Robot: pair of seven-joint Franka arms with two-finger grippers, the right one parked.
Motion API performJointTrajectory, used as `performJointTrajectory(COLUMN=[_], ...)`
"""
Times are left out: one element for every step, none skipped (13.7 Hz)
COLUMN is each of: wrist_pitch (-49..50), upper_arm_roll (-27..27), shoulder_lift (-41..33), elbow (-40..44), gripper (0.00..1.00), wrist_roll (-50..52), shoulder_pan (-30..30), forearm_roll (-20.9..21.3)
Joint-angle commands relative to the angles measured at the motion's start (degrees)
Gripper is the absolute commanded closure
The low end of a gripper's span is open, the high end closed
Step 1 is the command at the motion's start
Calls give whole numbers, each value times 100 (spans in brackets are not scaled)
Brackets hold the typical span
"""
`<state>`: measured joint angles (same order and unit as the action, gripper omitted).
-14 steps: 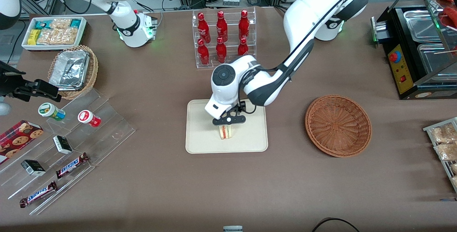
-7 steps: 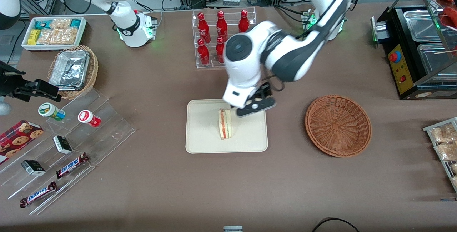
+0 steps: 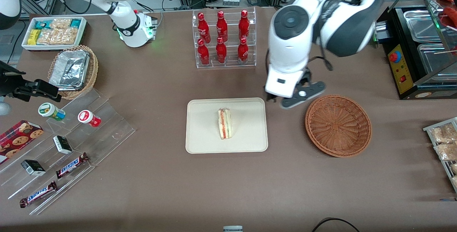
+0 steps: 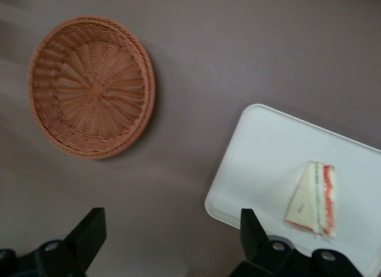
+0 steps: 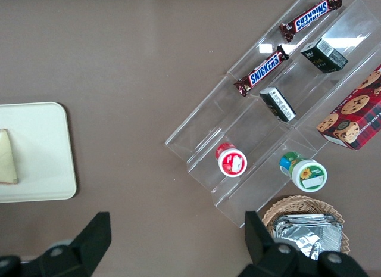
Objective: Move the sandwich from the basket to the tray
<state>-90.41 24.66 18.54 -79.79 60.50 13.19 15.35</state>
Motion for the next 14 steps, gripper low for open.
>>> performJointTrajectory(wrist_pitch=[234,261,331,410,445,463,507,559,621,621,621,613,639,717], upper_arm_roll=[13,4,13,13,4,4,4,4,-5,-31,-40,-40,-58,-58], shoulder_lift=[-456,-552,-623,-676,-737,-764,-825,-843,-852,-861,-861,-861,-869,-896], elbow=[-335,-344,-335,-335,-335,-327,-318,-318,-318,-292,-291,-291,-283,-274], gripper=[1,1,1,1,1,1,1,1,1,1,1,1,1,1], wrist_roll=[-799,-1142,-1467,-1749,-2039,-2320,-2584,-2831,-3068,-3227,-3385,-3613,-3955,-4254], shoulder_pan=[-569,-824,-1035,-1229,-1405,-1615,-1800,-1959,-2047,-2074,-2240,-2363,-2434,-2687], forearm_roll=[-268,-391,-462,-498,-559,-664,-743,-822,-832,-841,-849,-850,-910,-1068])
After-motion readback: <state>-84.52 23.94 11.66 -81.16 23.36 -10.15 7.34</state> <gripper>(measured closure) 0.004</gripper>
